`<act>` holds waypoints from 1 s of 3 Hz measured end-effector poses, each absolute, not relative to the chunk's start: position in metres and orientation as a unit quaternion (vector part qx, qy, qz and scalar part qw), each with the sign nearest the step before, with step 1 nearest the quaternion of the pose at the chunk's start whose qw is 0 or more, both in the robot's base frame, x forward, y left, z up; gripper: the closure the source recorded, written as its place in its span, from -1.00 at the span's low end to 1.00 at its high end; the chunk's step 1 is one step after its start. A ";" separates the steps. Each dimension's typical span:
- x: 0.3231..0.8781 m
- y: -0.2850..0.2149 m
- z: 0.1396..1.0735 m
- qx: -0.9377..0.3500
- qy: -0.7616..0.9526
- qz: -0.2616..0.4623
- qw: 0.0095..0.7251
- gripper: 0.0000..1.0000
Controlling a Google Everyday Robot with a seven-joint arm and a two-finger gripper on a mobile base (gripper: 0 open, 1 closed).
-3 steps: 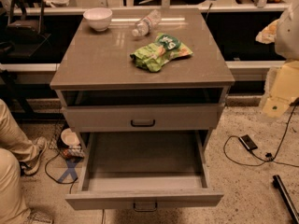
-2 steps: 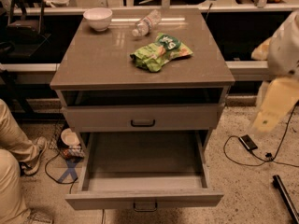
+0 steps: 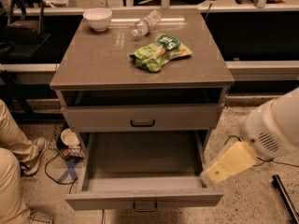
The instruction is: Close middle drawer
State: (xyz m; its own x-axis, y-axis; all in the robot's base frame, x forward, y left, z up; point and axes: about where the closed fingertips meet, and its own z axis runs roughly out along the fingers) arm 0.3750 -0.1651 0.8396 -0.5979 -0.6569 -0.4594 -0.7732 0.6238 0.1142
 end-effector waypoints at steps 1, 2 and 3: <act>0.363 -0.151 0.811 -0.356 0.890 0.195 0.206 -1.00; 0.363 -0.150 0.811 -0.356 0.890 0.195 0.206 -1.00; 0.365 -0.150 0.791 -0.346 0.900 0.188 0.188 -1.00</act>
Offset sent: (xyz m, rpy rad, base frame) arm -0.0122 0.0143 -0.0280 0.1005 0.0260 -0.0809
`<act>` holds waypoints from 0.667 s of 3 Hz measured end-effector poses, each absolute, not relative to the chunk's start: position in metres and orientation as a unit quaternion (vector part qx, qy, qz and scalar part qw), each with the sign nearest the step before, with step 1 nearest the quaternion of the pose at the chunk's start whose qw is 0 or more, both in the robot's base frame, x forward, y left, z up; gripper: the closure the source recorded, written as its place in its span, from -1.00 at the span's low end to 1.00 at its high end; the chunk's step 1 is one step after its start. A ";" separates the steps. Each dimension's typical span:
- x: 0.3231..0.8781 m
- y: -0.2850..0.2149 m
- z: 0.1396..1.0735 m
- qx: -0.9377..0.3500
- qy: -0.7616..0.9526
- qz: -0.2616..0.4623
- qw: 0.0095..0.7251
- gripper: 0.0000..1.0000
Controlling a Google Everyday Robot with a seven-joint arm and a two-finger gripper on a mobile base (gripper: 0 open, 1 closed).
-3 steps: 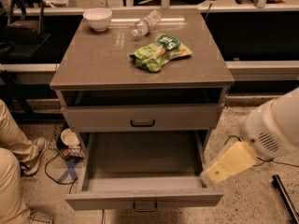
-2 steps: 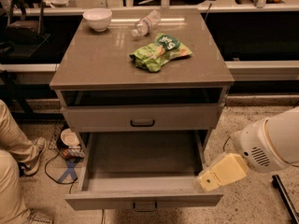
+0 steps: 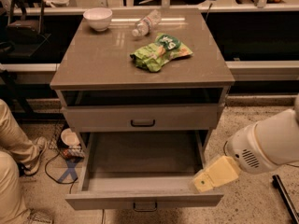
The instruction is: Close middle drawer
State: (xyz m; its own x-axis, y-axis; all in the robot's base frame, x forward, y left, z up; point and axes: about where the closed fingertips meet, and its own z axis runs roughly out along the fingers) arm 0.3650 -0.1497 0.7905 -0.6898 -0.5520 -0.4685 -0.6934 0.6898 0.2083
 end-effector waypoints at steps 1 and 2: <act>0.363 -0.154 0.729 -0.320 0.914 0.199 0.151 -1.00; 0.354 -0.158 0.642 -0.289 0.926 0.223 0.096 -1.00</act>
Offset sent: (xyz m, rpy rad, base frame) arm -0.0159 -0.0155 -0.2096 0.0247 0.3131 -0.1057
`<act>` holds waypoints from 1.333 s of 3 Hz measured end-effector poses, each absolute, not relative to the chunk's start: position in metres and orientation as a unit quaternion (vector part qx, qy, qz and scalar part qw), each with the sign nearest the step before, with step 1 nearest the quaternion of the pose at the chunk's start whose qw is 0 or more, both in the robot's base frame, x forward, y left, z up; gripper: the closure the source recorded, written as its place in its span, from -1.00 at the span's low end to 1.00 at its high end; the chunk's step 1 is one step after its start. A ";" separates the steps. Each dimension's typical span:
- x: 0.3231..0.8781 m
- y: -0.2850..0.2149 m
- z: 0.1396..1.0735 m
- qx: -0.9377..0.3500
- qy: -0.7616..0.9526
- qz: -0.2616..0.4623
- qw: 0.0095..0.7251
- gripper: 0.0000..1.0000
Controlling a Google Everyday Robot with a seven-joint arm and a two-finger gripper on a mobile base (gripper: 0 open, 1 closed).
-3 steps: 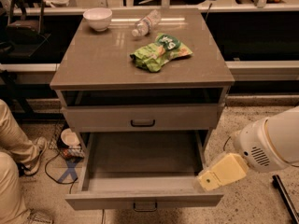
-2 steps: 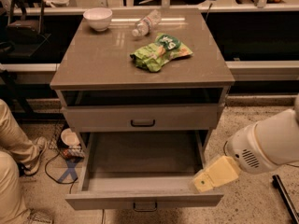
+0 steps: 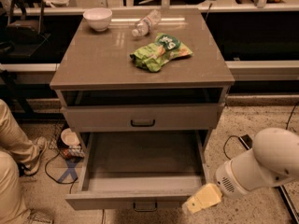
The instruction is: Close middle drawer
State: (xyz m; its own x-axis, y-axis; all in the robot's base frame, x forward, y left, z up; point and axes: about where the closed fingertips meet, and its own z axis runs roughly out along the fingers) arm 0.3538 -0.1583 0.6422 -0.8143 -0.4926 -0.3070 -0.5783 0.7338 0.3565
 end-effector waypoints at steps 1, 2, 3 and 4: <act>0.348 -0.158 0.600 -0.275 0.930 0.235 0.067 -1.00; 0.344 -0.152 0.558 -0.252 0.931 0.258 0.051 -1.00; 0.341 -0.147 0.524 -0.241 0.931 0.272 0.038 -1.00; 0.342 -0.141 0.493 -0.234 0.930 0.282 0.029 -1.00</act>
Offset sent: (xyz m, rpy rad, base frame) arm -0.0127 0.0114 -0.1359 0.0922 0.1795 -0.0922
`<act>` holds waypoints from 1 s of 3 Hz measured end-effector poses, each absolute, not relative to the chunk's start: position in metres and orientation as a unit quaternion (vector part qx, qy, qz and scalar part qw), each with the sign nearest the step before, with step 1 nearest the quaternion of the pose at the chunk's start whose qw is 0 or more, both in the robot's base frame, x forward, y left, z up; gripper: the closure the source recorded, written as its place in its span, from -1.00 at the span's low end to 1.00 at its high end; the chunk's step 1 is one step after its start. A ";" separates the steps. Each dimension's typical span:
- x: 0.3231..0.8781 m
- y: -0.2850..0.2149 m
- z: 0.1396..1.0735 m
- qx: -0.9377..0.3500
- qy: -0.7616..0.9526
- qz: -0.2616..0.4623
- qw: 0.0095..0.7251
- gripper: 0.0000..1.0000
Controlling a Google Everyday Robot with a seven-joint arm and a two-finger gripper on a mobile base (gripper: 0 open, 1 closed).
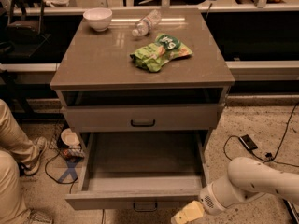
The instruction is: Close middle drawer
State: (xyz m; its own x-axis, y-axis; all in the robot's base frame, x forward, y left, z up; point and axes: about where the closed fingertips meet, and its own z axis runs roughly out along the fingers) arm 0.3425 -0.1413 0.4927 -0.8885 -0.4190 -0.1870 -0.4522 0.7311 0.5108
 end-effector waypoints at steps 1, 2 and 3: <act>0.345 -0.136 0.463 -0.228 0.931 0.285 0.020 -1.00; 0.364 -0.130 0.423 -0.221 0.934 0.278 0.025 -0.52; 0.384 -0.128 0.402 -0.217 0.938 0.268 0.037 -0.06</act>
Offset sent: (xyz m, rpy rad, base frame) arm 0.0309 0.0149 -0.0957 -0.0137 0.0115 -0.0349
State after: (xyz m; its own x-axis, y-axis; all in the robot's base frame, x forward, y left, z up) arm 0.3840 -0.1279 0.4020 -0.9029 -0.3875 -0.1859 -0.4272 0.7620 0.4867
